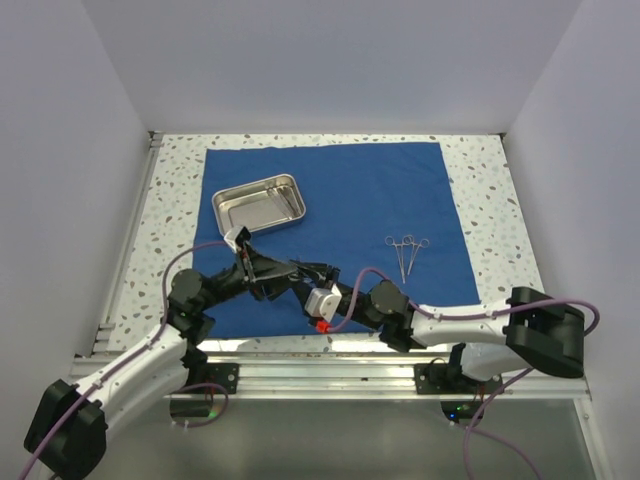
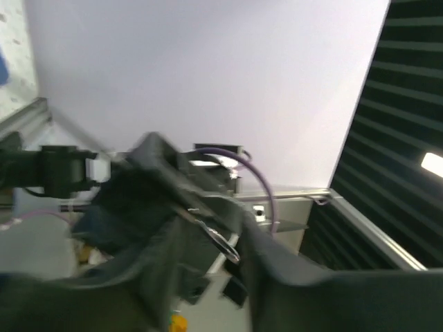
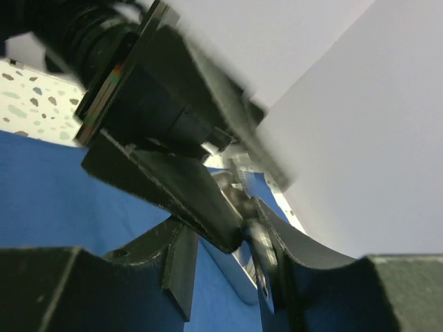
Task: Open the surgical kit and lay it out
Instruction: Place the medical item in the surgical kit.
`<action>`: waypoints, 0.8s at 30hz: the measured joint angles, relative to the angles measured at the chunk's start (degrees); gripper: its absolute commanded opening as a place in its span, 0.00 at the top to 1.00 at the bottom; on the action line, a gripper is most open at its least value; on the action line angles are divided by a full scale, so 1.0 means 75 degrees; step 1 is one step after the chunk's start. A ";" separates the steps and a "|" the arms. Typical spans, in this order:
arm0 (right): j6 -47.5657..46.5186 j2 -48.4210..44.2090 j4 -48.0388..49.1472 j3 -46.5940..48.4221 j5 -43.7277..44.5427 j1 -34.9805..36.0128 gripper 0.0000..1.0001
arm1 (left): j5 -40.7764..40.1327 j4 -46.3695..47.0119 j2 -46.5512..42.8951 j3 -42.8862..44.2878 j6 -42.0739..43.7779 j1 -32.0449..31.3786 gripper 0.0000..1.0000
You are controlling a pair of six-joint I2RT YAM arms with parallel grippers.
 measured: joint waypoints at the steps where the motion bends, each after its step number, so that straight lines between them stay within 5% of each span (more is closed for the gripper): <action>1: 0.0085 -0.0076 -0.0157 -0.0029 0.0050 0.0000 1.00 | 0.0003 0.0023 0.0064 0.0172 0.0105 0.0003 0.38; 3: 0.0184 -0.0192 -0.0315 -0.0050 0.0221 0.0006 1.00 | 0.0254 -0.0035 0.0265 0.0714 0.0434 -0.0041 0.23; 10: 0.0493 -0.1323 -0.0280 -0.0370 0.1075 -0.0058 1.00 | 0.1419 -0.0586 0.1128 0.2742 0.1504 -0.0140 0.22; 18: 0.1151 -0.2057 -0.1008 -0.0699 0.1932 -0.0020 1.00 | 0.1463 -0.1390 0.1128 0.3378 0.2573 0.0423 0.22; 24: 0.3252 -0.2028 -0.4336 0.0740 0.2358 -0.1696 1.00 | 0.0525 -0.3550 0.1343 0.4564 0.5109 0.0568 0.24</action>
